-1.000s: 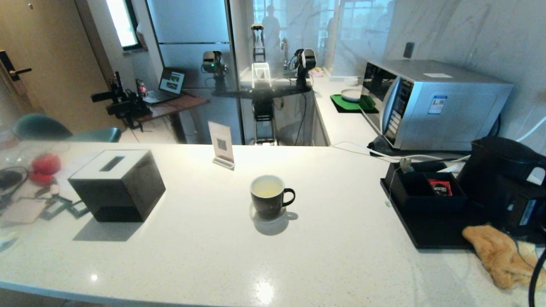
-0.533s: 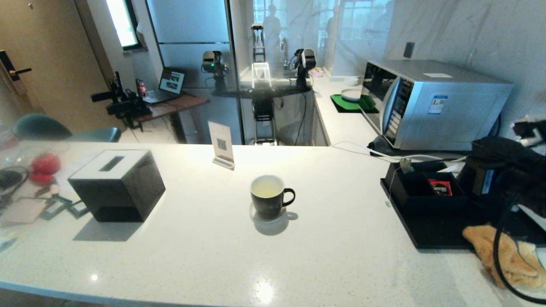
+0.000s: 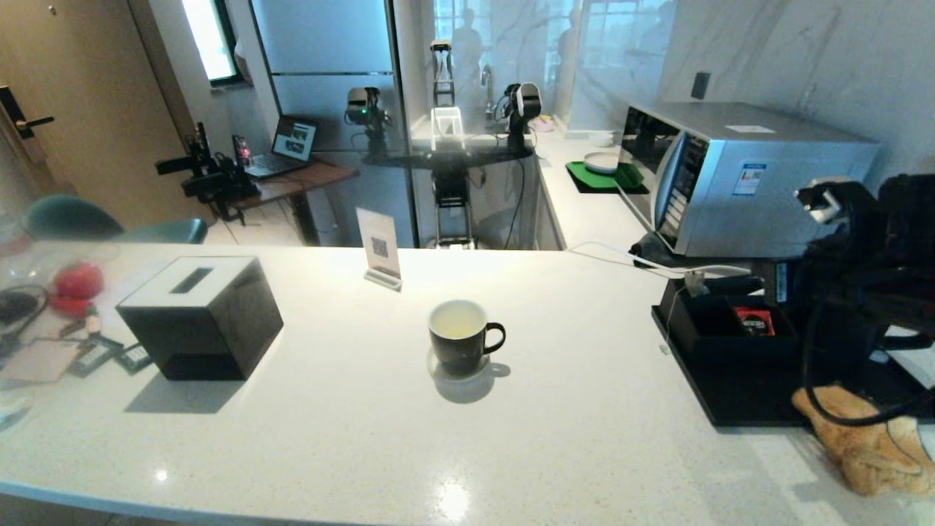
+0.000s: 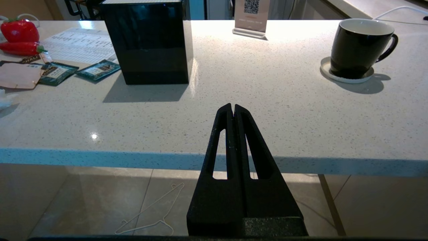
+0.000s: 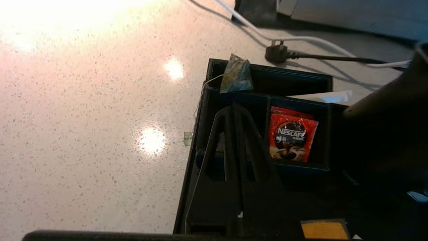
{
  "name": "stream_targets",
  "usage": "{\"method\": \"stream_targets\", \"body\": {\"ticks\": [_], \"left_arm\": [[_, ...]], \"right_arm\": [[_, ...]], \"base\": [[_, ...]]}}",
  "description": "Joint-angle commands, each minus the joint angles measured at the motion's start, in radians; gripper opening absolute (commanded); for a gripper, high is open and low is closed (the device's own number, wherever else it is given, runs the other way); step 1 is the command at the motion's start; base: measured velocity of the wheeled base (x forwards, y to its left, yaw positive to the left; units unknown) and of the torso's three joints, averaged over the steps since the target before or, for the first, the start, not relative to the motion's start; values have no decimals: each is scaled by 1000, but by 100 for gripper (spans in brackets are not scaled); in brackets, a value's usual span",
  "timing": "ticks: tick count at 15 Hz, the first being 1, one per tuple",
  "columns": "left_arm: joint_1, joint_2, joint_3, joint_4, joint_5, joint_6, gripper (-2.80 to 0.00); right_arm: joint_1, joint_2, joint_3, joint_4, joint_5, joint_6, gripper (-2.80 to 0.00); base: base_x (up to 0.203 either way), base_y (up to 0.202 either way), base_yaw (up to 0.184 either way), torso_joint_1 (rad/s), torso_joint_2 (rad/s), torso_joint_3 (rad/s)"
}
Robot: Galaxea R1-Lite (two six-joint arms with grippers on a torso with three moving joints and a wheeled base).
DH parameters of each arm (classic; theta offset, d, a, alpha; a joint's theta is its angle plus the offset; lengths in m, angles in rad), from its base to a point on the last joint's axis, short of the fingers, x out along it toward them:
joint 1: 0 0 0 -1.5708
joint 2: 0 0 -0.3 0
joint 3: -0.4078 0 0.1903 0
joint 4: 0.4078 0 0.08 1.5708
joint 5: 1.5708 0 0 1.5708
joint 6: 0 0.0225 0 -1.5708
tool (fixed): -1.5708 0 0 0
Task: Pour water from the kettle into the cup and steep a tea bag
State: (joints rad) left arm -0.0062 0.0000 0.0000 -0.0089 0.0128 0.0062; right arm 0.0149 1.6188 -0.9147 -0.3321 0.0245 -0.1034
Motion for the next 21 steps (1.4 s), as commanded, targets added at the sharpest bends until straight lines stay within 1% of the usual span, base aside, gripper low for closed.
{"method": "stream_targets", "body": {"ticks": [1, 5, 11, 12, 21], "left_arm": [[0, 2, 0, 0, 0, -2, -280], [0, 2, 0, 0, 0, 0, -280], [0, 2, 0, 0, 1, 0, -280], [0, 2, 0, 0, 1, 0, -280], [0, 2, 0, 0, 0, 0, -280]], "right_arm": [[0, 66, -101, 100, 2, -1, -280], [0, 153, -241, 210, 2, 1, -280], [-1, 266, -410, 317, 1, 1, -280], [-2, 281, -422, 330, 0, 1, 0], [-22, 396, -512, 341, -18, -5, 0]], "base": [[0, 0, 0, 0, 0, 0], [0, 0, 0, 0, 0, 0], [0, 0, 0, 0, 0, 0], [0, 0, 0, 0, 0, 0], [0, 0, 0, 0, 0, 0]]}}
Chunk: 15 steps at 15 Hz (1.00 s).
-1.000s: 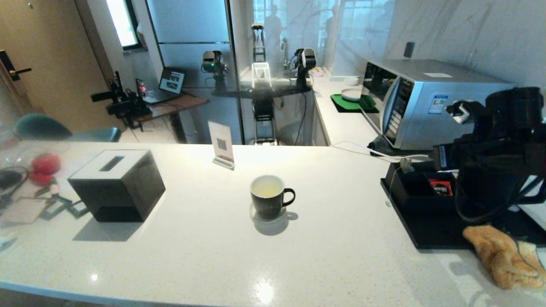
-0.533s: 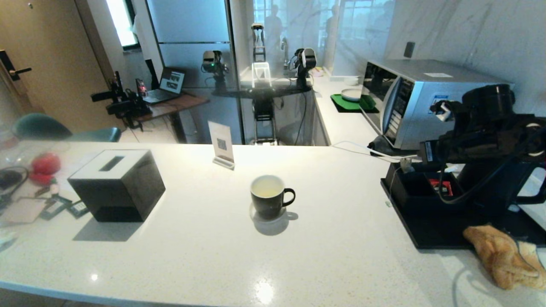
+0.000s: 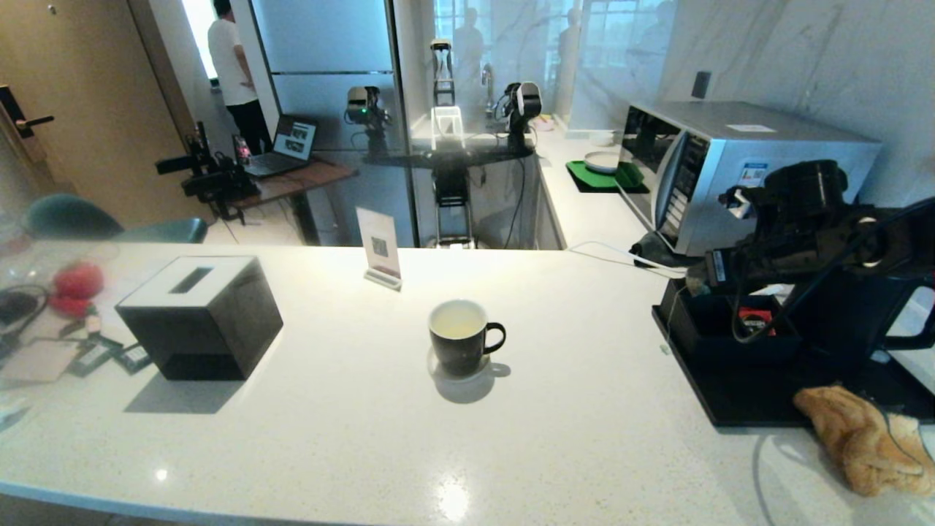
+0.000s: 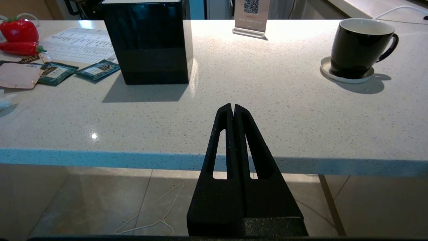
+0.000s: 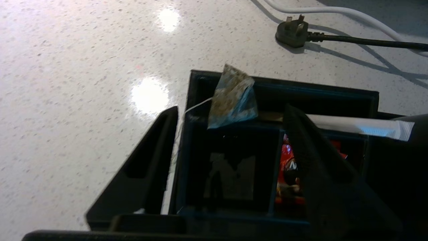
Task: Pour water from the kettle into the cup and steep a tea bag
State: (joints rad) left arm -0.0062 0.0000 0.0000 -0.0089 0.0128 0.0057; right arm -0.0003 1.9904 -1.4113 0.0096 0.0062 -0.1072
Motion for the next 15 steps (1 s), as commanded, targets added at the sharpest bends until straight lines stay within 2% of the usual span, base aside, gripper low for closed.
{"method": "stream_targets", "body": {"ticks": [1, 4, 15], "left_arm": [[0, 2, 0, 0, 0, 0, -280], [0, 2, 0, 0, 0, 0, -280], [0, 2, 0, 0, 0, 0, -280]], "right_arm": [[-11, 36, -19, -5, 0, -3, 0], [-20, 66, -39, -9, -49, -5, 0], [-21, 120, -69, -27, -69, 7, 0]], "base": [[0, 0, 0, 0, 0, 0], [0, 0, 0, 0, 0, 0], [0, 0, 0, 0, 0, 0]]}}
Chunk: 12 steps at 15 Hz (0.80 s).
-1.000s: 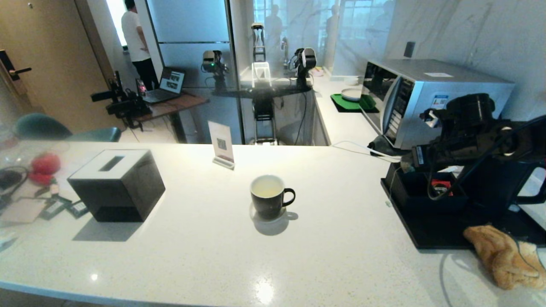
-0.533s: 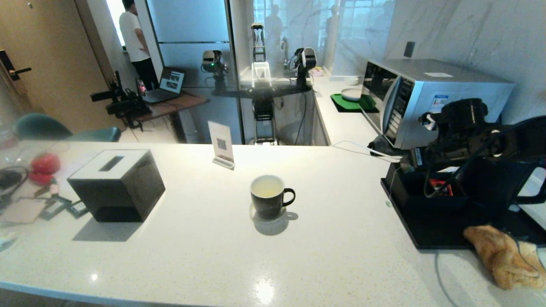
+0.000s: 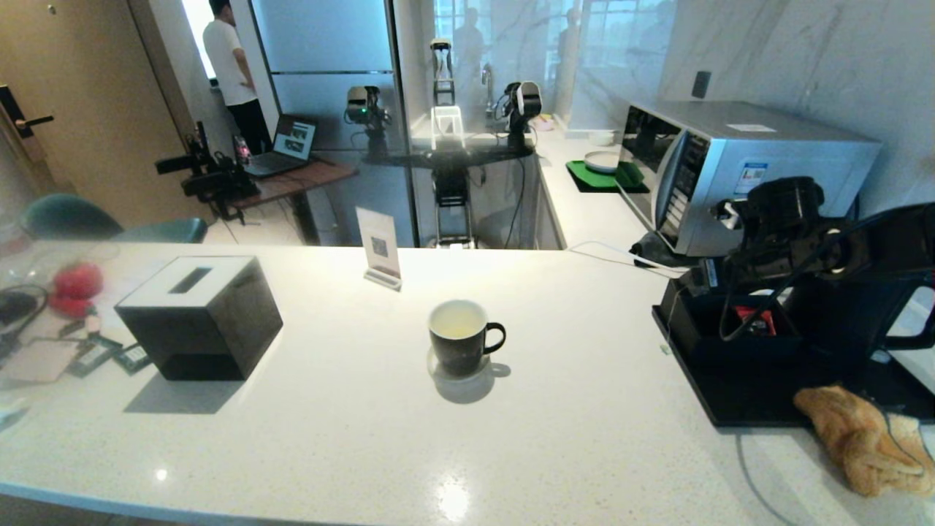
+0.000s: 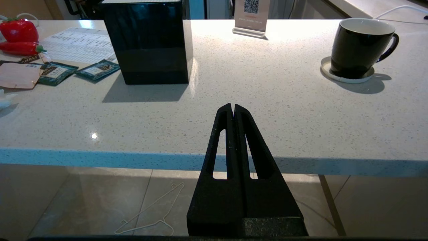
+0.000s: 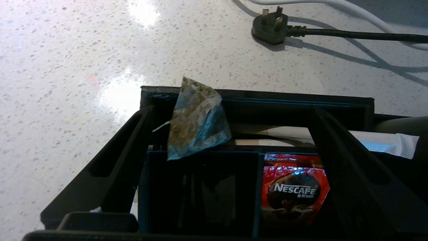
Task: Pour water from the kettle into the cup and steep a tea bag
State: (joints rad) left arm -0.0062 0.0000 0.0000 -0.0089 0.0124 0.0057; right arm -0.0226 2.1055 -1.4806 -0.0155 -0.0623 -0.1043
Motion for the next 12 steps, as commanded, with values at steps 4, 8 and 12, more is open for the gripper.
{"method": "stream_targets", "body": {"ticks": [4, 8, 12], "left_arm": [[0, 2, 0, 0, 0, 0, -280], [0, 2, 0, 0, 1, 0, -280], [0, 2, 0, 0, 1, 0, -280]], "right_arm": [[1, 14, -1, -4, -4, 26, 0], [1, 32, -16, -26, -7, 32, 0], [1, 43, -36, -23, -8, 35, 0]], "base": [[0, 0, 0, 0, 0, 0], [0, 0, 0, 0, 0, 0], [0, 0, 0, 0, 0, 0]]}}
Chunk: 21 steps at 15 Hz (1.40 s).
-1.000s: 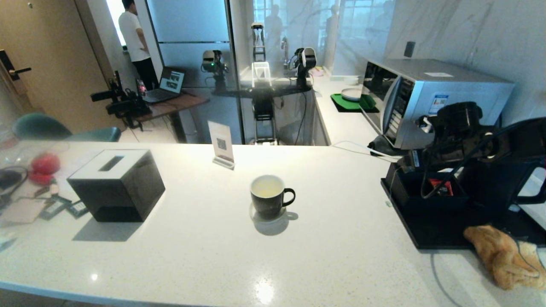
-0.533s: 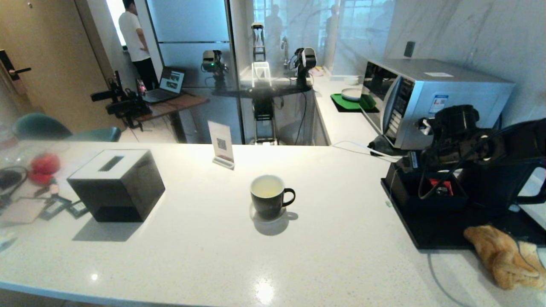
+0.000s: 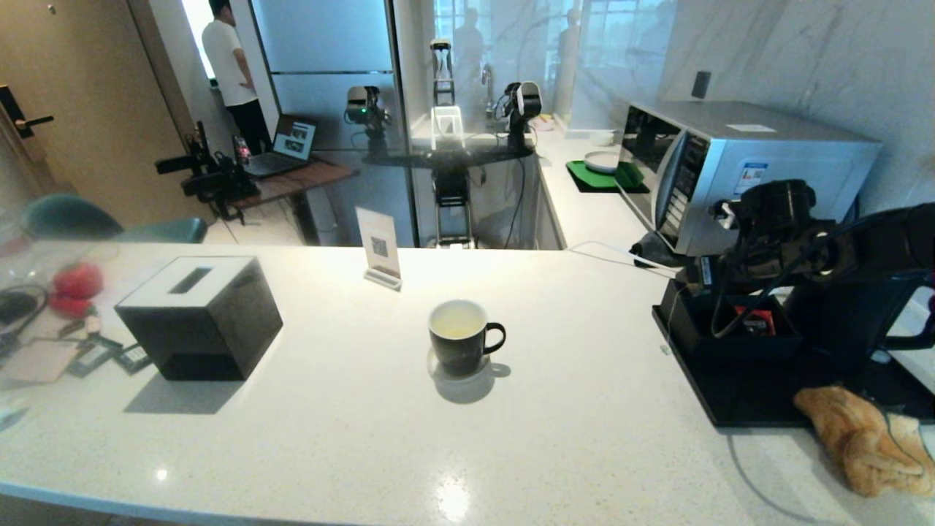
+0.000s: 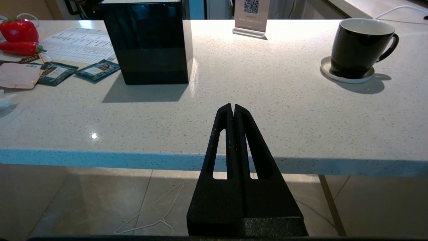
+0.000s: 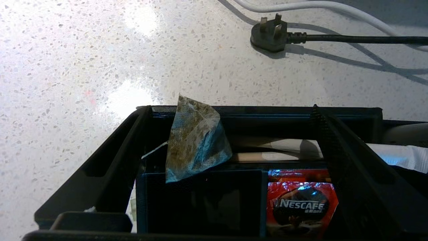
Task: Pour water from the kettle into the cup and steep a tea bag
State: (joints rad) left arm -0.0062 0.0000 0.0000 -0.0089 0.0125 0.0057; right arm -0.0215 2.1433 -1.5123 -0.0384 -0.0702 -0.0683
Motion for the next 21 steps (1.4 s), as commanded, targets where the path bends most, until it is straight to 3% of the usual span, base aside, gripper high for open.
{"method": "stream_targets", "body": {"ticks": [1, 8, 9, 21], "left_arm": [[0, 2, 0, 0, 0, 0, -280], [0, 2, 0, 0, 0, 0, -280], [0, 2, 0, 0, 1, 0, -280], [0, 2, 0, 0, 0, 0, -280]], "right_arm": [[0, 6, -5, 0, 0, -1, 0], [0, 4, -2, 0, -2, -2, 0], [0, 4, 0, 0, -2, -2, -280], [9, -3, 1, 5, 0, -1, -280]], "base": [[0, 0, 0, 0, 0, 0], [0, 0, 0, 0, 0, 0], [0, 0, 0, 0, 0, 0], [0, 0, 0, 0, 0, 0]]}}
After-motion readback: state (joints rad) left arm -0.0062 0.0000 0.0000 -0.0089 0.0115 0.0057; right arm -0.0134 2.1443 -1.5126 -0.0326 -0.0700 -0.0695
